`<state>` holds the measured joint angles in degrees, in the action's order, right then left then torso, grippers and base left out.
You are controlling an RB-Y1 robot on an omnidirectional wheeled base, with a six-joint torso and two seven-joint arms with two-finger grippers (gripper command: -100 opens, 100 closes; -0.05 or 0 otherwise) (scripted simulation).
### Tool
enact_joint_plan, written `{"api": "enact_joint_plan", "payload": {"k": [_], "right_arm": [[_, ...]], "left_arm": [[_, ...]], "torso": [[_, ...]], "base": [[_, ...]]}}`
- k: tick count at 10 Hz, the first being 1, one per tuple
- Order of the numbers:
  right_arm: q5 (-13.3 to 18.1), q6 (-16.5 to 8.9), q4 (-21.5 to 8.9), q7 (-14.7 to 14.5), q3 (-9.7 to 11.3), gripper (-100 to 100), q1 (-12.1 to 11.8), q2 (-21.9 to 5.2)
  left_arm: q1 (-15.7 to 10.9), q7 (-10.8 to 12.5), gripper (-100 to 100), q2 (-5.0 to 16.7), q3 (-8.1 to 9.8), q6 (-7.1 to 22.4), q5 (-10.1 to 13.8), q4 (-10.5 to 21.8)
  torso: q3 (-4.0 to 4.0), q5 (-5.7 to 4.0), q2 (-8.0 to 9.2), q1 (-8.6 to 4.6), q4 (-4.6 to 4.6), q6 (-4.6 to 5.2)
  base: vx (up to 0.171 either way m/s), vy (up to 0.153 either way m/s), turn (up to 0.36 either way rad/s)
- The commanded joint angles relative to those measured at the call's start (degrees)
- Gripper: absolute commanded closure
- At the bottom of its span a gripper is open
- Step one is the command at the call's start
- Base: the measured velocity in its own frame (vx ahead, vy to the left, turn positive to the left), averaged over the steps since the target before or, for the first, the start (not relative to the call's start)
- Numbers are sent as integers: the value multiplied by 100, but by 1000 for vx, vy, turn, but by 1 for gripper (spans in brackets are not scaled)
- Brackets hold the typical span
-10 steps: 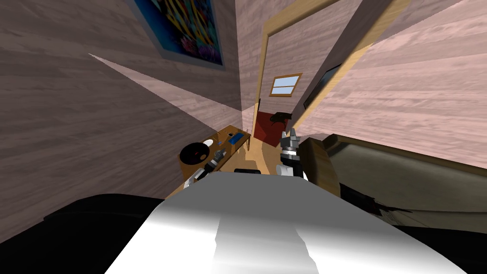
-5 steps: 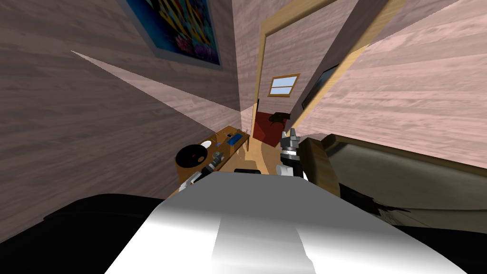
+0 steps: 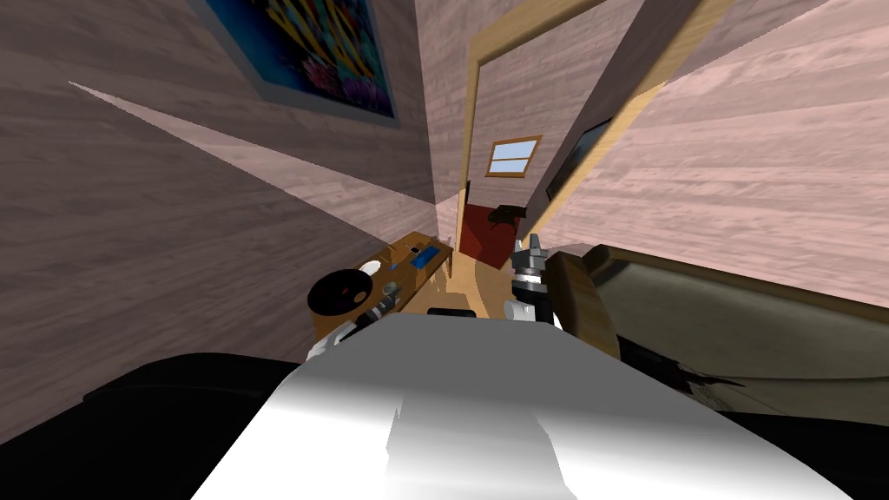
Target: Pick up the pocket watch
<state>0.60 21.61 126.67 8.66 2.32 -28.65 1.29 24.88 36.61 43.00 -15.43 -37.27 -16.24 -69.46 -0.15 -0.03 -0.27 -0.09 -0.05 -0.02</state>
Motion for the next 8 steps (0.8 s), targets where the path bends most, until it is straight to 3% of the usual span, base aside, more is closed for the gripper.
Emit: {"api": "enact_joint_plan", "payload": {"k": [1, 2, 5, 7, 8], "right_arm": [[0, 0, 0, 0, 0, 0, 0, 0], [0, 0, 0, 0, 0, 0, 0, 0], [0, 0, 0, 0, 0, 0, 0, 0], [0, 0, 0, 0, 0, 0, 0, 0], [0, 0, 0, 0, 0, 0, 0, 0]], "left_arm": [[-44, 20, -100, -15, -37, -10, -13, 203], [-29, 207, -100, 146, -140, 15, -14, 409], [-15, 385, -100, 299, -237, 43, -8, 829], [10, 707, -100, 584, -413, 112, 21, 1275], [10, 707, -100, 584, -413, 112, 21, 1246]], "torso": [[0, 0, 0, 0, 0, 0], [6, 1, 10, 4, 2, 1], [3, -1, 4, -3, 1, 1], [1, 0, 1, 0, 1, 2], [-4, -1, -8, -2, -1, 1]], "base": [[34, -5, 8], [53, -29, -61], [60, -24, -35], [90, -26, -60], [79, -13, -19]]}}
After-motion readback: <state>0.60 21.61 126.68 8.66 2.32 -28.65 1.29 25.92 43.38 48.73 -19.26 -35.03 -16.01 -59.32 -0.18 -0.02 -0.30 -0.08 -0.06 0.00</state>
